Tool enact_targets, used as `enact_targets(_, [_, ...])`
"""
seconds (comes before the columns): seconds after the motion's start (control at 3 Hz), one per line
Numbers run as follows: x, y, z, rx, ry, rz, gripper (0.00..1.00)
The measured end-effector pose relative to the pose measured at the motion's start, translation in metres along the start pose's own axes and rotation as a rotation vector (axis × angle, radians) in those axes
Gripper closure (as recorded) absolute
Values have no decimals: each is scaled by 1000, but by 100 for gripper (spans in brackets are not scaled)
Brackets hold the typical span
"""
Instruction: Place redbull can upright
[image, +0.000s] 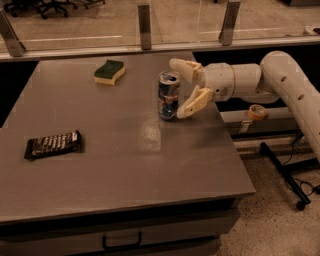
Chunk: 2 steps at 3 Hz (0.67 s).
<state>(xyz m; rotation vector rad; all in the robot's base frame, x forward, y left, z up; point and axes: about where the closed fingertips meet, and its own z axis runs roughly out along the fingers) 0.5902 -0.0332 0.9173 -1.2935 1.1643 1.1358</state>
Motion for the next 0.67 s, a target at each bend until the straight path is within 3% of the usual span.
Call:
enact_targets(0.33, [-4,-2,-36,109,99,-12,0])
enact_targets(0.67, [-6,-2,-40,119,109,-16,0])
